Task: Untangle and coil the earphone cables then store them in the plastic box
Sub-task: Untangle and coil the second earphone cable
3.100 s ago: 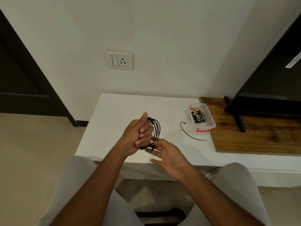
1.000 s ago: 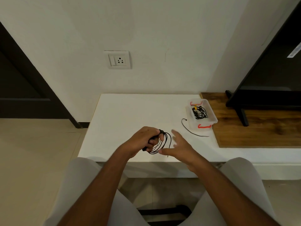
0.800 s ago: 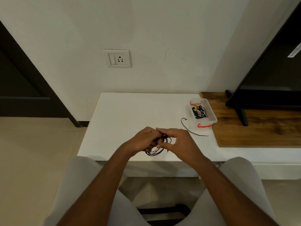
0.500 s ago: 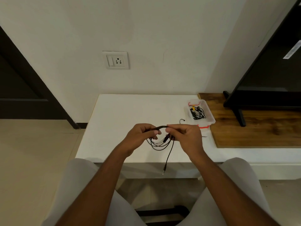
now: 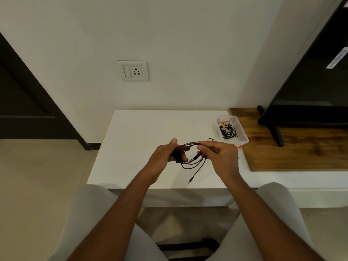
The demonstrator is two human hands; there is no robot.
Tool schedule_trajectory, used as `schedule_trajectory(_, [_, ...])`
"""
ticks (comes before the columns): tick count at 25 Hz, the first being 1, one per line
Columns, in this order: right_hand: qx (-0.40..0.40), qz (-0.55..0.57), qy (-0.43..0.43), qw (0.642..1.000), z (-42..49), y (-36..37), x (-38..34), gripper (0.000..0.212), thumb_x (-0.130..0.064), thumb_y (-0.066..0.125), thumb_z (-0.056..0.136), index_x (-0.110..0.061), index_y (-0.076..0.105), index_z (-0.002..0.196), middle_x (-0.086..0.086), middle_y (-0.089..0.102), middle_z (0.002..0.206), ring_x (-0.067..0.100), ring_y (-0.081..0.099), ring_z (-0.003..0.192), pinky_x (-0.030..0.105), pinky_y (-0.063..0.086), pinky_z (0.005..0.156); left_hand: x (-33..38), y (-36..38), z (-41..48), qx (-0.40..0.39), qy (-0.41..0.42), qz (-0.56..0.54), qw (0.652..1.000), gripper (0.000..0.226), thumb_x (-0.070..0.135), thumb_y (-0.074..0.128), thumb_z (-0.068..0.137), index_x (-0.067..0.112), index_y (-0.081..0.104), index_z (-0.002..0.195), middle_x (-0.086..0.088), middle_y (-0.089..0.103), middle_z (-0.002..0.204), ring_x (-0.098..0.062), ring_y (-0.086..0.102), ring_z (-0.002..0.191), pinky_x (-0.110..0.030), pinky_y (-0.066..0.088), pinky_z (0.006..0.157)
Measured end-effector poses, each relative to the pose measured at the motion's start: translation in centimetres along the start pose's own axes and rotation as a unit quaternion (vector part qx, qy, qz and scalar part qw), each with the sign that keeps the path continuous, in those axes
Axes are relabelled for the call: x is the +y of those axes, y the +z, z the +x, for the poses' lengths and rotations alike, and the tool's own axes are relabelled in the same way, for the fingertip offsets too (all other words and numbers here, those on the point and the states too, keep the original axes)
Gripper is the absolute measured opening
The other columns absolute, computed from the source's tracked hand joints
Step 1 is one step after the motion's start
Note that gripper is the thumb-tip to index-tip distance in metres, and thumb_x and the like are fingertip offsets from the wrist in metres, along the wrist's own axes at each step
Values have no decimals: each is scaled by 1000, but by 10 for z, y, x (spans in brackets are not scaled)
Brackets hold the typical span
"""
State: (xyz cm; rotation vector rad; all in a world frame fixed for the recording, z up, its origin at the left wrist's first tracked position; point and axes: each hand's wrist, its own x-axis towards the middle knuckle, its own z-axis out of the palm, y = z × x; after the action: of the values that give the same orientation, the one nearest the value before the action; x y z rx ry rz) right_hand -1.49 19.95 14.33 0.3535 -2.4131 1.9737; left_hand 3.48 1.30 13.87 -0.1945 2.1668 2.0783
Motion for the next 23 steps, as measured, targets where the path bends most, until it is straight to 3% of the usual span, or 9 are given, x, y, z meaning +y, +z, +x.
schedule_trajectory(3, [-88, -156, -93, 979, 0, -3, -1, 19, -14, 74, 84, -20, 77, 102, -18, 72, 83, -3, 68, 77, 11, 51, 75, 8, 8, -5, -4, 53, 84, 995, 34, 37, 46, 100, 19, 75, 105, 4, 76, 95, -1, 65, 100, -15, 41, 89])
schedule_trajectory(5, [-124, -207, -116, 964, 2, -5, -3, 19, -14, 72, 87, -19, 77, 105, -14, 73, 89, -2, 66, 79, 10, 51, 75, 11, 11, -4, -7, 88, 124, 988, 15, 24, 65, 91, 18, 77, 100, 4, 76, 88, 2, 66, 85, -9, 43, 79])
schedule_trajectory(8, [-140, -224, -125, 956, 2, -6, -5, 22, -14, 71, 87, -18, 76, 107, -9, 73, 94, -3, 63, 78, 7, 49, 77, 9, 12, -2, -1, 86, 136, 987, 13, 13, 73, 85, 14, 78, 97, 2, 74, 73, -3, 67, 67, -9, 46, 70])
schedule_trajectory(13, [-189, -77, 11, 979, 5, -6, 0, 25, -15, 73, 86, -23, 71, 109, -3, 75, 82, 7, 69, 75, 21, 55, 74, 9, 11, -3, 54, 74, 66, 994, 14, 3, 68, 87, 9, 78, 95, -5, 74, 70, -24, 69, 61, -22, 57, 69])
schedule_trajectory(15, [-223, -35, 53, 973, 4, -5, 5, 12, -17, 65, 92, -19, 73, 101, -3, 74, 84, 4, 67, 79, 19, 52, 77, 9, 12, -4, 78, 74, 30, 994, 16, 1, 66, 87, 10, 78, 92, -7, 73, 70, -25, 69, 60, -27, 59, 67])
schedule_trajectory(17, [-241, -4, 87, 967, 2, -2, 10, 20, -20, 55, 99, -12, 73, 99, -3, 73, 86, 4, 66, 86, 16, 50, 83, 9, 14, -4, 109, 71, 3, 991, 16, 1, 67, 87, 12, 78, 87, -8, 73, 69, -22, 69, 59, -26, 58, 65])
schedule_trajectory(20, [-262, 83, 131, 953, -4, 2, 15, 27, -19, 45, 103, -5, 67, 106, 6, 69, 85, 18, 66, 88, 29, 53, 92, 9, 12, -2, 158, 63, -66, 983, 15, 2, 67, 87, 12, 78, 88, -10, 72, 70, -23, 69, 62, -32, 60, 70])
schedule_trajectory(23, [-225, 175, 155, 946, -2, 5, 14, 28, -16, 44, 103, -7, 70, 107, 5, 61, 81, 18, 58, 85, 37, 53, 91, 6, 6, -1, 160, 52, -138, 976, 13, 2, 65, 89, 4, 76, 96, -13, 70, 73, -25, 68, 65, -35, 60, 73])
